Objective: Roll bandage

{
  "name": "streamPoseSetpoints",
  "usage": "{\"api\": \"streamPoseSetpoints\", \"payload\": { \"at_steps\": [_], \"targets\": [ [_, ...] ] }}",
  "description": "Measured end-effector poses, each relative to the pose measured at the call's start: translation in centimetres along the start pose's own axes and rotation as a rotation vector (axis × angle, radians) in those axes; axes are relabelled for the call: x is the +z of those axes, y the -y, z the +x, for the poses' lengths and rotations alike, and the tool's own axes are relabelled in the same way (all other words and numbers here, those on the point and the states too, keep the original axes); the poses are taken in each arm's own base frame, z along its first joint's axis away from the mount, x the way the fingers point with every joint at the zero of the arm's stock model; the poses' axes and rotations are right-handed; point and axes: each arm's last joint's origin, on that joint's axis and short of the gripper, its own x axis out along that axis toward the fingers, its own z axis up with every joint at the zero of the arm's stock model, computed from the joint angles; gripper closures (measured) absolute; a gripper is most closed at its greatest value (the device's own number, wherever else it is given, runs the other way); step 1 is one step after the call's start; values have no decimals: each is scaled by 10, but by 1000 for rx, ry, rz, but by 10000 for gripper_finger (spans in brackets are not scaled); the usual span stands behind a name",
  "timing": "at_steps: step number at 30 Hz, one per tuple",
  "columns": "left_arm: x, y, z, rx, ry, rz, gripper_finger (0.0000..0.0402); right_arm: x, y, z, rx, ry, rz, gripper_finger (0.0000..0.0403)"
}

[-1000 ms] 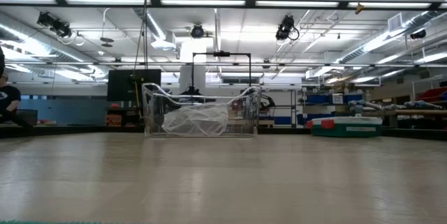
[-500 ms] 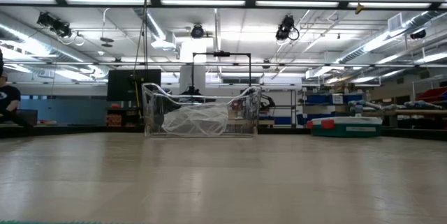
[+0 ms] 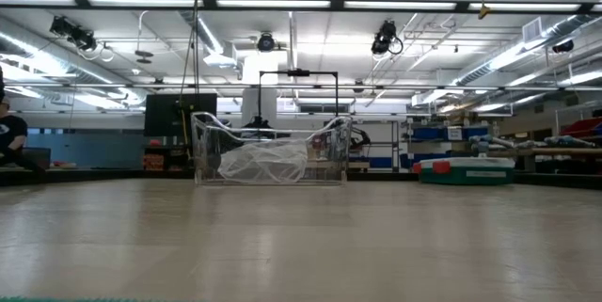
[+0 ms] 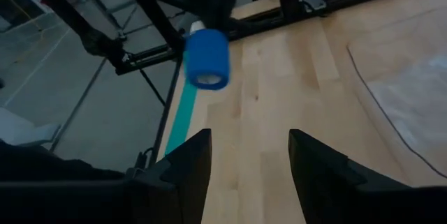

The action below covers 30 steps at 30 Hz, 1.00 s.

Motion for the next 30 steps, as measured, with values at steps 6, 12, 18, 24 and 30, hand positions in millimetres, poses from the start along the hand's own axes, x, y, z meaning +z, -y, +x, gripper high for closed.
{"api": "streamPoseSetpoints", "payload": {
  "at_steps": [6, 12, 18, 24, 30],
  "targets": [
    [-11, -7, 0, 67, -164, -14, 392, 5, 1, 6, 12, 45, -11, 222],
    [-5, 3, 15, 30, -196, 45, 392, 7, 5, 6, -3, 51, 4, 225],
    [23, 25, 14, 49, -141, 190, 392, 7, 8, 5, -8, 50, 27, 225],
    [33, 31, 28, 200, -259, 316, 392, 8, 11, -1, -21, 57, 63, 230],
    [25, 20, 64, 336, -497, 404, 392, 3, 14, -1, -43, 8, 87, 234]
  ]
}}
